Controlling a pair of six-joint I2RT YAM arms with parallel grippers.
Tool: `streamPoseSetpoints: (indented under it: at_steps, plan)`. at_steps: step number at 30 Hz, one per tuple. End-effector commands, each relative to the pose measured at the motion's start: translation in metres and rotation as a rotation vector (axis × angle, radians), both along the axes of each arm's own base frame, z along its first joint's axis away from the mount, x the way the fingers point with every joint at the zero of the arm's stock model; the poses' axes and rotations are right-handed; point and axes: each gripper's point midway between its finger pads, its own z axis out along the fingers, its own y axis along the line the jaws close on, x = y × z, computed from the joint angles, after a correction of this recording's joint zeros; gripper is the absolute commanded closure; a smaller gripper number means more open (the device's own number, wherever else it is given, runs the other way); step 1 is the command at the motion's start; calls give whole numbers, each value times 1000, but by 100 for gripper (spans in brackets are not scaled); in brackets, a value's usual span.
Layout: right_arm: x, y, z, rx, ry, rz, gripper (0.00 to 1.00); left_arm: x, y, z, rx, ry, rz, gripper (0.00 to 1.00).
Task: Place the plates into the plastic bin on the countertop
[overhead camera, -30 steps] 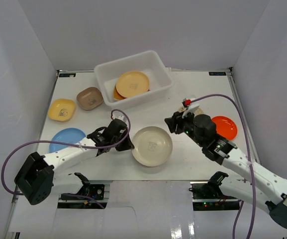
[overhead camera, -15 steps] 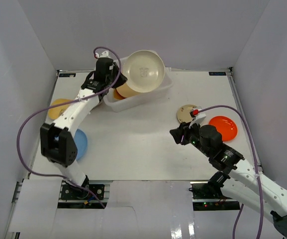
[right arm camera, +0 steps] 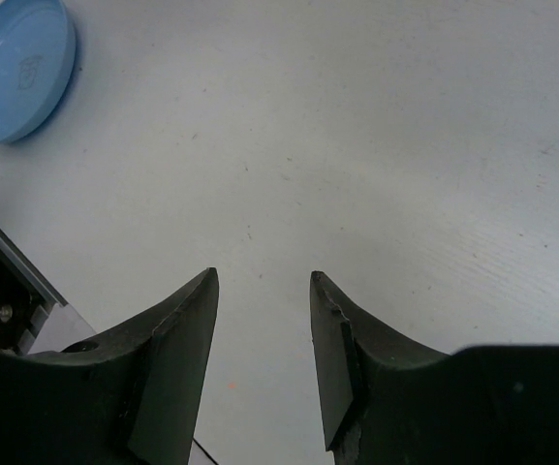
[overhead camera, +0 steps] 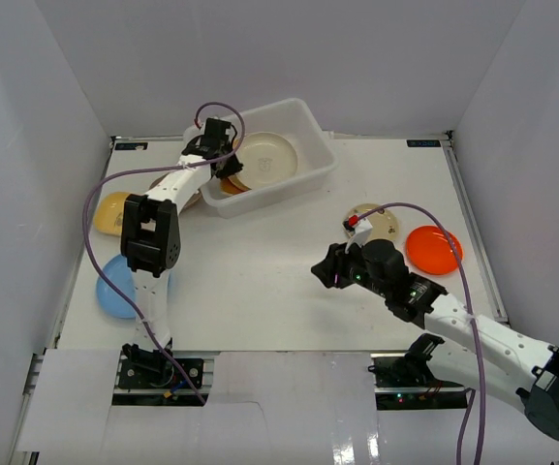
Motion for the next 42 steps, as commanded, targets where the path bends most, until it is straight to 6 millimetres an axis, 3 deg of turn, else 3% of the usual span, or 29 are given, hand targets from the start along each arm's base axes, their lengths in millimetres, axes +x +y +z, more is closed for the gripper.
streamPoseSetpoints:
  at_steps: [1,2,3,5,8,10,11,12,13,14,15,16,17,18,19,20,21,22,23,24,26,27,28,29,31,32,33,35,42]
  plan:
    - [2,22,16,88,-29,39,51,11,10,53,-1,-117,30,53]
    - [1,25,15,90,-25,47,51,10,11,57,2,-125,25,39]
    - [2,29,10,82,-10,50,51,9,10,58,2,-128,9,15]
    - [2,39,10,95,-6,63,49,6,6,84,-20,-174,-13,2]
    - [2,63,-2,78,33,88,48,-5,-8,142,-94,-282,-100,2]
    - [5,79,6,101,35,90,47,-19,-18,171,-151,-328,-164,2]
    - [2,91,-5,90,68,99,46,-36,-19,207,-178,-393,-187,2]
    - [5,100,-1,110,62,97,46,-48,-20,206,-189,-388,-207,2]
    - [5,110,-1,119,72,103,45,-61,-24,219,-214,-419,-245,2]
    - [2,127,-6,118,94,122,44,-86,-21,255,-226,-494,-269,2]
    - [2,140,-1,154,104,128,43,-100,-19,262,-229,-515,-286,2]
    - [0,151,-2,164,114,138,43,-116,-18,248,-225,-493,-308,2]
    - [-4,171,-9,162,137,159,43,-130,-15,252,-214,-511,-325,2]
    - [-8,185,-8,184,161,175,43,-159,-8,278,-218,-578,-339,2]
    - [-10,197,-8,195,167,188,42,-173,-5,258,-211,-541,-346,2]
    - [-15,220,-13,191,179,210,42,-189,-3,258,-214,-549,-362,2]
    - [-16,231,-13,196,182,216,42,-217,4,273,-218,-595,-375,2]
    - [-18,243,-15,202,200,224,41,-231,8,271,-218,-596,-377,2]
    - [-23,256,-34,174,225,231,41,-242,11,254,-212,-564,-374,2]
    - [-20,273,-20,211,221,231,40,-265,19,263,-214,-593,-368,2]
    - [-21,291,-44,180,245,216,39,-281,30,251,-195,-582,-339,2]
    - [-18,306,-32,206,236,217,39,-291,35,245,-183,-565,-331,2]
    - [-20,314,-36,207,253,215,39,-304,40,252,-179,-595,-328,2]
    - [-19,320,-54,180,268,203,39,-309,43,251,-170,-593,-324,2]
    - [-19,337,-50,201,268,207,37,-324,51,250,-148,-591,-315,2]
    - [-20,342,-67,177,287,200,37,-328,54,246,-136,-578,-310,2]
    - [-17,354,-57,199,275,200,36,-331,56,245,-126,-579,-308,2]
    - [-18,361,-83,151,305,187,36,-339,59,246,-121,-588,-308,2]
    - [-11,395,-96,203,381,173,36,-354,63,235,-125,-573,-312,2]
